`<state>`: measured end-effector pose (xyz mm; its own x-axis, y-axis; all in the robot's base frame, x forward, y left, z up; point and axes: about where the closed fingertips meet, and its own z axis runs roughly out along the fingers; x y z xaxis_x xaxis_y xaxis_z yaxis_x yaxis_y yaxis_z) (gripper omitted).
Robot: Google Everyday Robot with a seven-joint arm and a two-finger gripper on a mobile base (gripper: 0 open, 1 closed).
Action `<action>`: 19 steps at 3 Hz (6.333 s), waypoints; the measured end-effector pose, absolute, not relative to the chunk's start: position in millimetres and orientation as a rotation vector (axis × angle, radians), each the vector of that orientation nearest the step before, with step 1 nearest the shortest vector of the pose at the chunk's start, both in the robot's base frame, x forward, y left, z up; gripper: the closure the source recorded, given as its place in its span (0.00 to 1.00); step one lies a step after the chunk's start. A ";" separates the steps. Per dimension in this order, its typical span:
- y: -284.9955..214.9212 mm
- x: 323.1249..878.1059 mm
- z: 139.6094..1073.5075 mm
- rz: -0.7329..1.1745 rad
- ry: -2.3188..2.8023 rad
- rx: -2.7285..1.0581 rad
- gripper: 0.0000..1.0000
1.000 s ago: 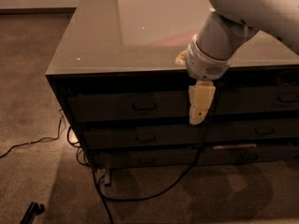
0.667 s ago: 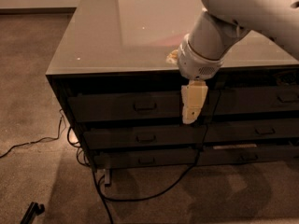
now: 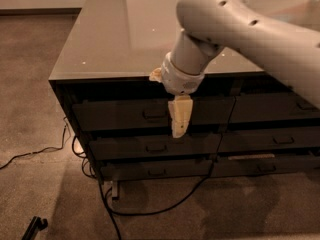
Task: Open top drawer
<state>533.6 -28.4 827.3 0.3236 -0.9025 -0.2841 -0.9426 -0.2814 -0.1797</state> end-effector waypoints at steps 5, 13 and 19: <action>-21.0 583.0 737.3 0.235 1.748 -2.336 0.00; -71.7 647.6 661.9 0.118 2.023 -2.290 0.19; -84.4 637.7 679.0 0.083 2.092 -2.277 0.58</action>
Offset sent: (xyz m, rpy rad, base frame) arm 0.0124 0.0092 -0.0260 -0.0352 0.0282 0.0415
